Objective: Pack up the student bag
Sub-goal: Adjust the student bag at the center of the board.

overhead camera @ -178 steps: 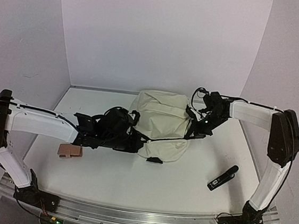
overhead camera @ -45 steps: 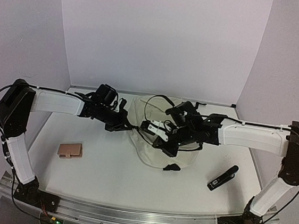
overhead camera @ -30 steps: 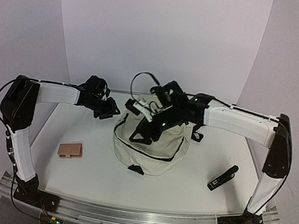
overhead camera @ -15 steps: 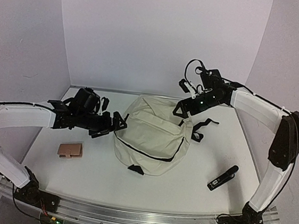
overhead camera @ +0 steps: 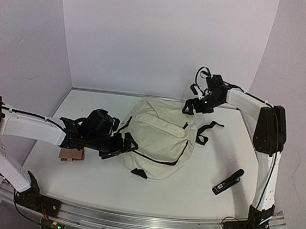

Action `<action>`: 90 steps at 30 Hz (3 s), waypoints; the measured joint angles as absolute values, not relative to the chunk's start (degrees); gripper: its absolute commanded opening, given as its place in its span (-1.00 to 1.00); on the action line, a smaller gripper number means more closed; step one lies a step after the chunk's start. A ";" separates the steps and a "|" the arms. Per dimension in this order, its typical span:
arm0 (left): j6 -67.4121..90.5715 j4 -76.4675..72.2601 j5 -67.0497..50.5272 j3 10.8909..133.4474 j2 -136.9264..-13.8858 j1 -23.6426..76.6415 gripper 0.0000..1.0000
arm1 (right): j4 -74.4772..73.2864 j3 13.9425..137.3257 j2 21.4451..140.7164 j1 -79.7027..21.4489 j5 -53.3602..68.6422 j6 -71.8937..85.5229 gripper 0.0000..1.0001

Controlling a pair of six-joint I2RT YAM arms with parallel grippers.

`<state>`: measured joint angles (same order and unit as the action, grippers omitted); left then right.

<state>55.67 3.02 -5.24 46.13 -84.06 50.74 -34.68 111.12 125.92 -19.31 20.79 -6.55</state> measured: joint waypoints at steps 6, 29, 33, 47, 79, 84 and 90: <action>57.76 -1.00 -4.18 46.11 -87.90 50.74 0.11 | -34.32 111.83 128.40 -19.55 25.35 -5.65 0.33; 45.03 8.25 -9.50 71.22 -108.23 26.69 -0.32 | -34.37 76.28 105.40 -30.11 38.50 -4.33 -0.27; 41.60 10.36 -10.76 79.35 -111.96 24.32 0.10 | -35.05 76.25 104.81 -37.31 41.98 -3.80 0.20; 43.73 11.58 -9.50 59.67 -86.30 29.03 0.59 | -34.82 95.91 107.01 -25.05 32.70 -4.33 0.84; 52.88 0.98 -7.90 54.71 -98.54 36.75 -0.02 | -32.85 70.79 102.33 -26.01 40.61 -6.65 0.24; 52.49 0.32 -7.82 54.59 -98.42 36.69 0.10 | -35.94 70.52 97.14 -28.41 36.56 -5.70 0.30; 53.47 -1.01 -7.13 50.17 -92.68 36.64 0.28 | -36.64 80.16 94.98 -33.27 26.34 -5.21 0.26</action>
<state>53.47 -1.01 -7.13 50.17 -92.68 36.64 -36.64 80.16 94.98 -33.27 26.34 -5.21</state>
